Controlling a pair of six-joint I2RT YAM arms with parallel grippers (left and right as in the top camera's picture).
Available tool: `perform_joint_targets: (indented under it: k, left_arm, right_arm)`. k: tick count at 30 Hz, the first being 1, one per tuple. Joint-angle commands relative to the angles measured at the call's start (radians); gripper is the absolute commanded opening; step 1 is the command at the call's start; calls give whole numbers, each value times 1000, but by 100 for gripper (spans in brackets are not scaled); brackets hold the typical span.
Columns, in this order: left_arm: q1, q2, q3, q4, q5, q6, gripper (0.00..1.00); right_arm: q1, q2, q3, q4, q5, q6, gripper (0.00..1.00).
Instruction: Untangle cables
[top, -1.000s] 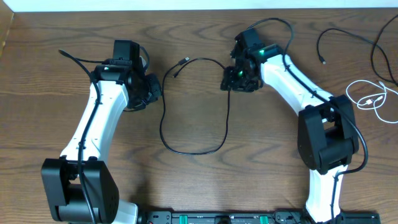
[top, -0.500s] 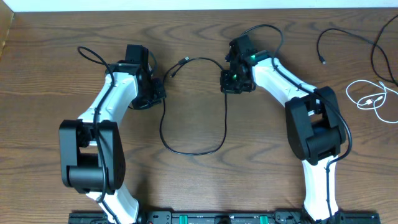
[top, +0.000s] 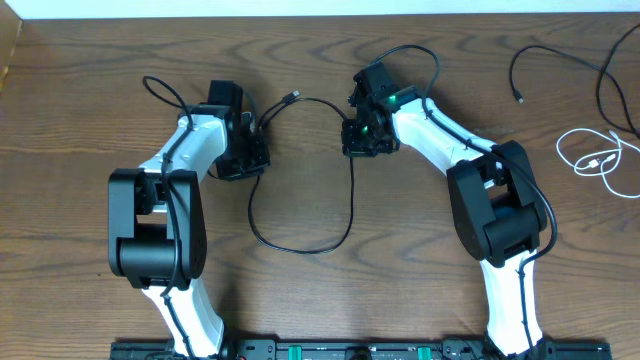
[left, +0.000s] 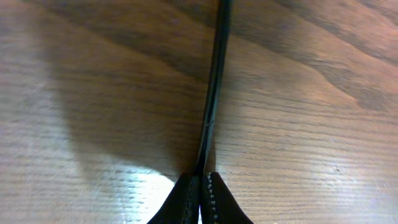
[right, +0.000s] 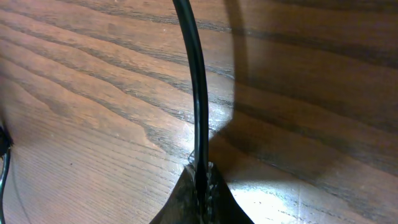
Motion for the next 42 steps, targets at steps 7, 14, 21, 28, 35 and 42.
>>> perform_joint_targets:
  k: [7, 14, 21, 28, 35, 42]
  left_arm:
    - [-5, 30, -23, 8, 428, 175, 7]
    - [5, 19, -6, 42, 325, 134, 7]
    - [50, -116, 27, -35, -238, -91, 8]
    - [59, -114, -106, -35, -372, -140, 8]
    - [58, -114, -211, -50, -93, -85, 7]
    - [55, -114, -224, -19, 175, -72, 8]
  right_arm:
    - [11, 25, 11, 30, -108, 35, 1]
    - [37, 26, 11, 91, -113, 127, 1]
    - [36, 26, 11, 87, -113, 127, 1]
    - [36, 26, 11, 76, -109, 123, 1]
    - [38, 26, 11, 76, -110, 123, 1]
    - [99, 26, 11, 81, -109, 123, 1]
